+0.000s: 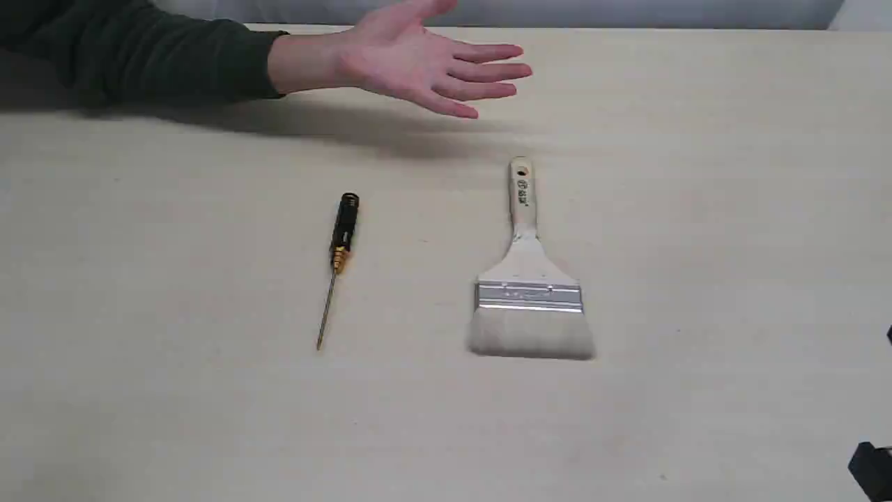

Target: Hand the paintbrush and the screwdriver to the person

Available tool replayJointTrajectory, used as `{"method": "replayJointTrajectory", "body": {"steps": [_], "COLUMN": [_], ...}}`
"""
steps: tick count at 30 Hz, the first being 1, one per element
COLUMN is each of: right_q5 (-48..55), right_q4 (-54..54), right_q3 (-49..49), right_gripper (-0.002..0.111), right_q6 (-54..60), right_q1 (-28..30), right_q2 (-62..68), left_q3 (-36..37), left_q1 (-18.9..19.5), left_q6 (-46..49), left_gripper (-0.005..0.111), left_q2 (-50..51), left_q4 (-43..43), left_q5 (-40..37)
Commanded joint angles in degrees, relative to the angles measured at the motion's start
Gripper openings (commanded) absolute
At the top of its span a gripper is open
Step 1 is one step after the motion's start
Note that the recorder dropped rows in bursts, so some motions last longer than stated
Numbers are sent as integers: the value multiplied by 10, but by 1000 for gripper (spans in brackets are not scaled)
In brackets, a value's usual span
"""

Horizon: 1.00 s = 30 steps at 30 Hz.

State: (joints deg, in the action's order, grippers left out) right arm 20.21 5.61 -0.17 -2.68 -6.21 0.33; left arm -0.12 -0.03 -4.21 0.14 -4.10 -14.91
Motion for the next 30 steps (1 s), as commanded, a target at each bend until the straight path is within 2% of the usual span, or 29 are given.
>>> {"method": "replayJointTrajectory", "body": {"steps": [1,16,30], "right_q5": [-4,-24,-279], "right_q4": [-1,-1,-2], "right_q3": [2,2,2], "right_gripper": [4,4,4], "right_q6": [1,1,1], "right_q1": [1,1,1], "right_q2": [-3,-3,-3], "left_q3": [1,1,1], "left_q1": [-4,-4,-4], "left_q6": [-1,-1,-1], "left_gripper": [0,0,0], "left_q2": [-1,-1,-1], "left_q4": [1,1,2], "left_q5": [6,6,5]}}
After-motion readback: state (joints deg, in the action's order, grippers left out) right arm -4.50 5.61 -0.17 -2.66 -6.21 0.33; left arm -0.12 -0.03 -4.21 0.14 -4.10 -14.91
